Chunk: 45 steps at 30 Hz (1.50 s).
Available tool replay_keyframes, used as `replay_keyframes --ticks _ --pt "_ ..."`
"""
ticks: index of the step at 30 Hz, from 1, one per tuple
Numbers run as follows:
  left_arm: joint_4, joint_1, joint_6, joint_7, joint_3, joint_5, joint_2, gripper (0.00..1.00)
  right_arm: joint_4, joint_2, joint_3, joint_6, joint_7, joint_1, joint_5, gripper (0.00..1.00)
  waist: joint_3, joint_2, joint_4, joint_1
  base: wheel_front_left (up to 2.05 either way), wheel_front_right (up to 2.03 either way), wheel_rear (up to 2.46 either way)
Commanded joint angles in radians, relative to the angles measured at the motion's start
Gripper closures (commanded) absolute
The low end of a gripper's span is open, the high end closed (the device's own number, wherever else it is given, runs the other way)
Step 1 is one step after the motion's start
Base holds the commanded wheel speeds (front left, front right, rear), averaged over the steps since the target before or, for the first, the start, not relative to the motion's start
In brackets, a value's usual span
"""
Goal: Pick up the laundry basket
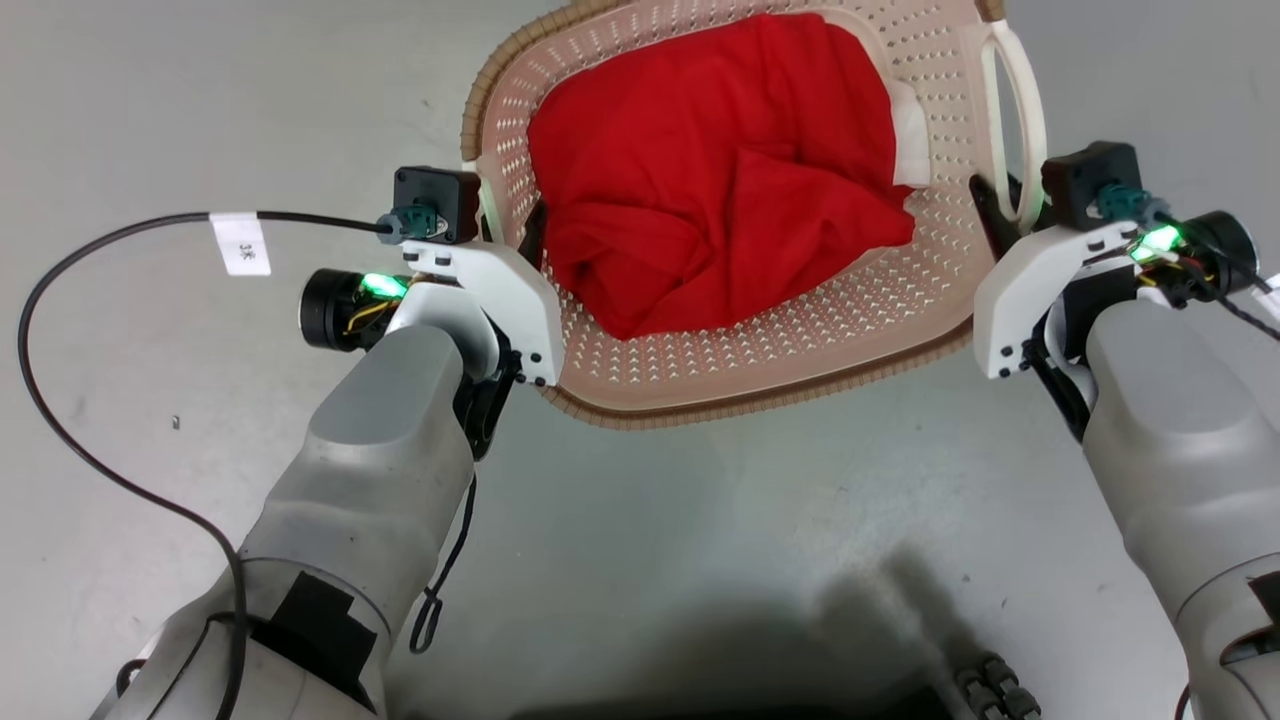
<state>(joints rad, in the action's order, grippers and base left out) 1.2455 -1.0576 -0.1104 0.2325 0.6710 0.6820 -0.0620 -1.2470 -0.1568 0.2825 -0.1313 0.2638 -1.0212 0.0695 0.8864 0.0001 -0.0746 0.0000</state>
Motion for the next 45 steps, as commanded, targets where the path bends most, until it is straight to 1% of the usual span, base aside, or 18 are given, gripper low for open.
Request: replay_keyframes --ticks 1,4,5,8,11,17,26,32,33,45 --pt "-0.006 0.004 -0.021 0.013 0.004 0.002 0.003 1.00 -0.008 -0.001 0.011 0.001 0.001 0.017 -0.010 1.00 -0.033 -0.0001 0.006 0.0000 0.00 0.00 0.00" --pt "0.000 0.016 -0.022 0.003 0.004 0.014 0.005 1.00 -0.016 0.005 0.023 0.001 0.001 0.031 -0.008 1.00 -0.074 -0.0001 0.012 0.0000 0.00 0.00 0.00" --pt "0.005 0.029 -0.025 -0.015 0.008 0.024 0.005 1.00 -0.026 0.010 0.042 0.001 0.000 0.049 -0.006 1.00 -0.120 -0.0001 0.019 0.0000 0.00 0.00 0.00" --pt "0.009 0.047 -0.027 -0.043 0.012 0.038 0.007 1.00 -0.034 0.015 0.062 0.001 -0.013 0.068 0.003 1.00 -0.168 -0.0001 0.025 0.0000 0.00 0.00 0.00" --pt "0.011 0.067 -0.029 -0.082 0.016 0.056 0.008 1.00 -0.038 0.020 0.084 0.001 -0.031 0.089 0.014 1.00 -0.219 -0.0001 0.031 0.0000 0.00 0.00 0.00" --pt "-0.030 0.131 -0.030 -0.176 0.037 0.110 0.012 1.00 -0.039 0.027 0.142 0.001 -0.091 0.144 0.058 1.00 -0.328 -0.0001 0.042 0.0000 0.00 0.00 0.00" --pt "-0.084 0.242 -0.031 -0.311 0.083 0.198 -0.012 1.00 -0.039 0.025 0.263 0.001 -0.214 0.237 0.183 1.00 -0.493 -0.0001 0.050 0.0000 0.00 0.00 0.00" --pt "-0.108 0.305 -0.031 -0.389 0.118 0.247 -0.027 1.00 -0.007 0.001 0.355 0.001 -0.279 0.301 0.285 1.00 -0.595 -0.0001 0.061 0.0000 0.00 0.00 0.00" --pt "-0.108 0.305 -0.031 -0.389 0.118 0.247 -0.027 1.00 -0.007 0.001 0.355 0.001 -0.279 0.301 0.285 1.00 -0.595 -0.0001 0.061 0.0000 0.00 0.00 0.00" --pt "-0.117 0.398 -0.032 -0.484 0.198 0.304 -0.043 1.00 0.053 -0.059 0.524 0.001 -0.379 0.420 0.479 1.00 -0.769 -0.0001 0.079 0.0000 0.00 0.00 0.00"
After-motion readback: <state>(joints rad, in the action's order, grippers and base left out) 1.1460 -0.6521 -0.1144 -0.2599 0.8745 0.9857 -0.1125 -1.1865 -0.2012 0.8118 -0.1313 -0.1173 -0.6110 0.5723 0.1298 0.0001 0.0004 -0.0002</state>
